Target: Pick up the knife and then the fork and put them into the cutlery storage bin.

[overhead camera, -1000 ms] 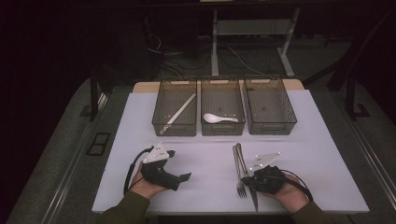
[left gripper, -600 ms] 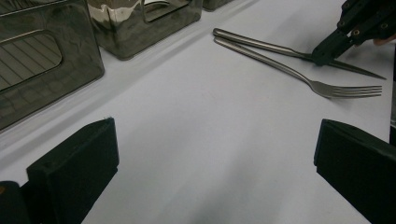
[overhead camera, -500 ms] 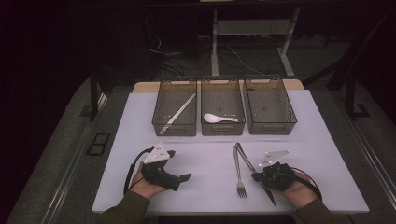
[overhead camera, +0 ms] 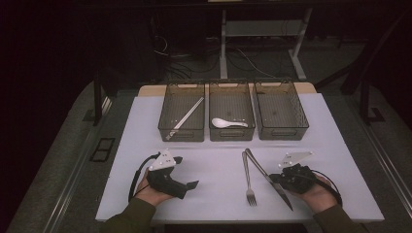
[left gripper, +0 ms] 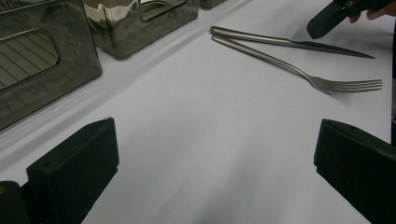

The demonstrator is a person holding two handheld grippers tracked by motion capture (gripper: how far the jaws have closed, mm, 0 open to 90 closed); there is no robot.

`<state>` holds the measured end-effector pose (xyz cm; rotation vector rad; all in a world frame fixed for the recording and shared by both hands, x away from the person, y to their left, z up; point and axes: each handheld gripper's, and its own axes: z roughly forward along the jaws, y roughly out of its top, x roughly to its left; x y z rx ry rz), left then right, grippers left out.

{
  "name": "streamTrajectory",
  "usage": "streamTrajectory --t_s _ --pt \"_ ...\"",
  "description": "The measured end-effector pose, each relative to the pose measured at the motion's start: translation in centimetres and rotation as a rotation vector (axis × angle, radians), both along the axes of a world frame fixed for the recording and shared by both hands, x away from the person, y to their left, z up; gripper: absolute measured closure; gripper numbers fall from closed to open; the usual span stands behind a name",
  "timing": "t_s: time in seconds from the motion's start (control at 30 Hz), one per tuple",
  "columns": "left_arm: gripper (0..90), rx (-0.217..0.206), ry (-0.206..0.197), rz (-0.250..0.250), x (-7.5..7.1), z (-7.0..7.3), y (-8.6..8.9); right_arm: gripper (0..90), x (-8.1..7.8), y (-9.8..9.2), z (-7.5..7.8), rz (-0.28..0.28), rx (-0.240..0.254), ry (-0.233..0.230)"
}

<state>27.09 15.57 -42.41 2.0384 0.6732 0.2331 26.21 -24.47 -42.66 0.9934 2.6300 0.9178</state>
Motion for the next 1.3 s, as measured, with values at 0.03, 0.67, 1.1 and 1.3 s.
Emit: streamTrajectory --t_s 0.03,0.67,1.1,1.3 --pt "0.0 0.0 -0.002 -0.002 0.0 0.0 0.0 89.8 -0.2 0.2 -0.1 0.012 0.01 0.01" --pt "0.0 -0.012 -0.015 -0.058 0.0 -0.6 0.1 89.9 0.6 -1.0 -0.7 -0.039 -0.082 -0.007" --pt "0.0 0.001 -0.014 -0.056 0.1 -0.7 0.2 77.3 1.8 -2.4 0.8 -0.043 0.022 0.074" --pt "0.0 0.001 -0.017 -0.047 0.1 -0.6 0.0 67.8 3.4 -1.4 1.8 -0.002 -0.003 0.117"
